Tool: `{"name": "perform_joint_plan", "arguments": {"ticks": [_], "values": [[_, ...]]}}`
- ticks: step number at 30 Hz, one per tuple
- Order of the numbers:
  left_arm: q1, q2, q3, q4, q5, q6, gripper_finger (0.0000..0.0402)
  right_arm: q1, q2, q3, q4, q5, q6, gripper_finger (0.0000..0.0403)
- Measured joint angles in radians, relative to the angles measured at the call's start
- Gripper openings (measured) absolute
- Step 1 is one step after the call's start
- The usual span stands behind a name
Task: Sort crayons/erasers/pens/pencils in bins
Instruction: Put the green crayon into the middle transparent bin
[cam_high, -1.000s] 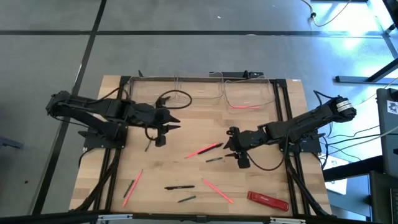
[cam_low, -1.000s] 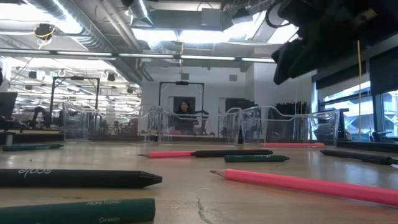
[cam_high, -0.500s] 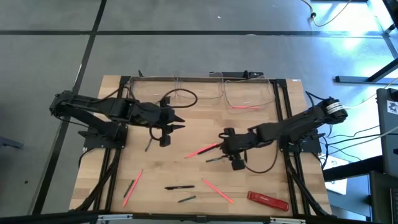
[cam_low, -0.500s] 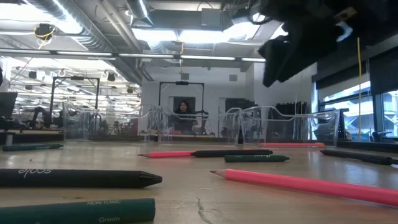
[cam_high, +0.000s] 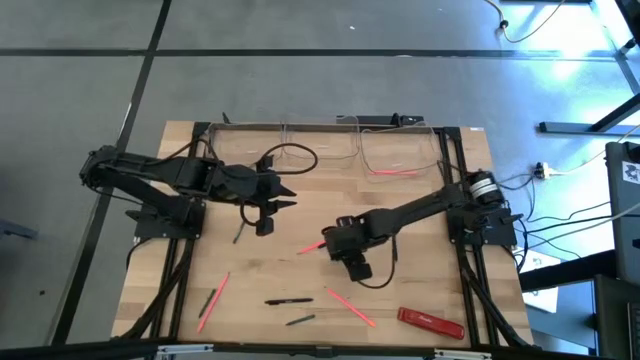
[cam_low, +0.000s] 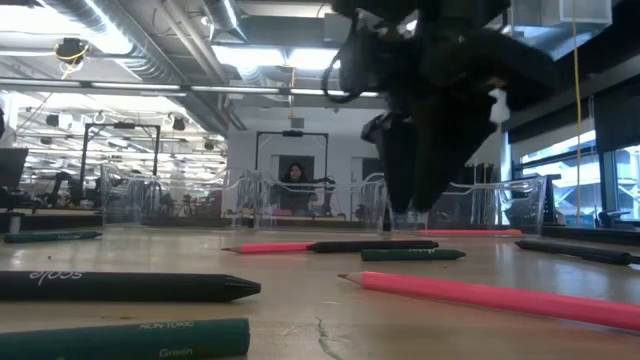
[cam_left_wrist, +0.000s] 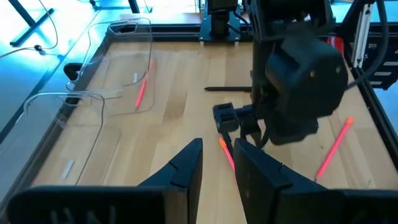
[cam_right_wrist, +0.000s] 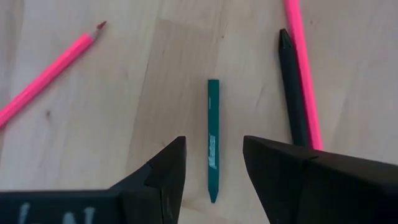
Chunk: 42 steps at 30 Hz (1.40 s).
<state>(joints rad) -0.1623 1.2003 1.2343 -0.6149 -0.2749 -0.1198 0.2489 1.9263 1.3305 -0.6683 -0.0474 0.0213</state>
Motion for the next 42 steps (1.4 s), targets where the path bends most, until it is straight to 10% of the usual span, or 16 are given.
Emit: {"name": "perform_joint_plan", "arguments": {"ticks": [21, 35, 42], "values": [[-0.023, 0.0, 0.0, 0.002, -0.002, 0.024, 0.0084, 0.0, 0.107, 0.009, -0.013, 0.03, -0.01, 0.0159], [-0.023, 0.0, 0.0, 0.004, -0.002, 0.018, 0.0084, 0.0, 0.111, 0.008, -0.004, 0.028, -0.105, 0.0028], [-0.023, 0.0, 0.0, 0.004, -0.001, 0.018, 0.0084, 0.0, 0.111, 0.007, -0.002, 0.027, -0.078, 0.0034]]}}
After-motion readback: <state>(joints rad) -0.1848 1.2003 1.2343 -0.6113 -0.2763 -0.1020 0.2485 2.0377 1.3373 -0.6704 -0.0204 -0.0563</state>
